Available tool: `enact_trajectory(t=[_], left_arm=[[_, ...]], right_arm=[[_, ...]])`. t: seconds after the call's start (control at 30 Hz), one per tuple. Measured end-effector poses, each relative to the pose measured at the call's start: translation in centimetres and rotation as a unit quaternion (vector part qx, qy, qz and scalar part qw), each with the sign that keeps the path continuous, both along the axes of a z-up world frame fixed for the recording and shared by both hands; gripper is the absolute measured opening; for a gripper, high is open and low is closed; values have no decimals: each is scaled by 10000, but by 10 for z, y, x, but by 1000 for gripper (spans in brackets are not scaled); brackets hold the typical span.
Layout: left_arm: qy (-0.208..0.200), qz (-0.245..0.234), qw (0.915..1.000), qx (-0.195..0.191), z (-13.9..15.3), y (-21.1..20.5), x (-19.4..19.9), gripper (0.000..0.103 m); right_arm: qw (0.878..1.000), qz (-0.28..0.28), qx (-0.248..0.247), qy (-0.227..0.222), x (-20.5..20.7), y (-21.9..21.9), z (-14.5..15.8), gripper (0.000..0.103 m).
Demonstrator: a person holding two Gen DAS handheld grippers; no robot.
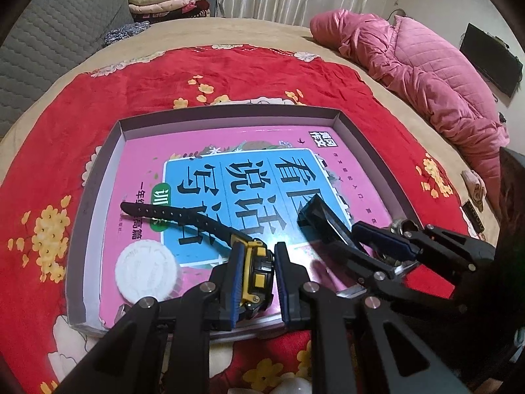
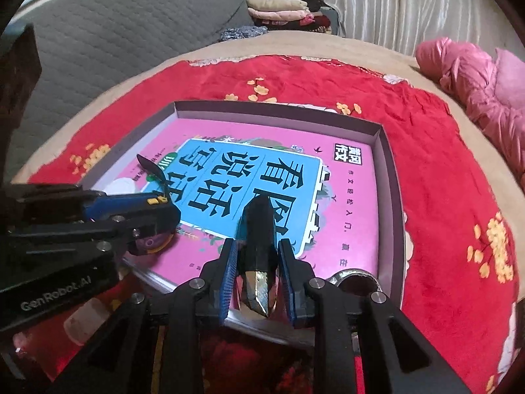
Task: Organize rigid objects
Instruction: 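Open right tool over box to drop marker case while left tool releases yellow-black tool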
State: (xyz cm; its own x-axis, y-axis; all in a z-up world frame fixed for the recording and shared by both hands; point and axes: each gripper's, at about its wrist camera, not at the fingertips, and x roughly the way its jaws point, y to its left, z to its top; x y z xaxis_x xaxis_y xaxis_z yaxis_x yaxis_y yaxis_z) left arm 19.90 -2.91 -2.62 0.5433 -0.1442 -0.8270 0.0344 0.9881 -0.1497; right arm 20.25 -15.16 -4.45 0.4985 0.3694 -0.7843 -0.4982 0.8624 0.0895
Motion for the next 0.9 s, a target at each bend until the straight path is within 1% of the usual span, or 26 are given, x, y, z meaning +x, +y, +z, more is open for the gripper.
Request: enact_trajectory(t=[0.07,0.17,0.23,0.43,0.67,0.83,0.9], left_arm=[[-2,12,10000,-25,0,0,-1,19],[-40,4,10000,3,0,-1,-3,19],[-55,-2,10000,21,0,-2,-4,19],[-85,-1,10000,44,-1,-3,-4,19],[-127,7,9999,91,-2,-3,-2,19],[-221,13,9997,141,-3,-6,2,19],[-332,25,9994,135,-1,-4,3,19]], right_arm=[[10000,-21,31,-19,-1,-3,2,36],[9999,24,151,-76,-6,-7,7,44],[9997,52,192,-109,-9,-9,10,47],[9994,4,286,-213,-12,-14,17,48],[9981,-202,492,-305,-10,-27,25,49],[9972,-302,600,-320,-9,-35,29,49],[9969,-334,637,-330,-9,-37,30,49]])
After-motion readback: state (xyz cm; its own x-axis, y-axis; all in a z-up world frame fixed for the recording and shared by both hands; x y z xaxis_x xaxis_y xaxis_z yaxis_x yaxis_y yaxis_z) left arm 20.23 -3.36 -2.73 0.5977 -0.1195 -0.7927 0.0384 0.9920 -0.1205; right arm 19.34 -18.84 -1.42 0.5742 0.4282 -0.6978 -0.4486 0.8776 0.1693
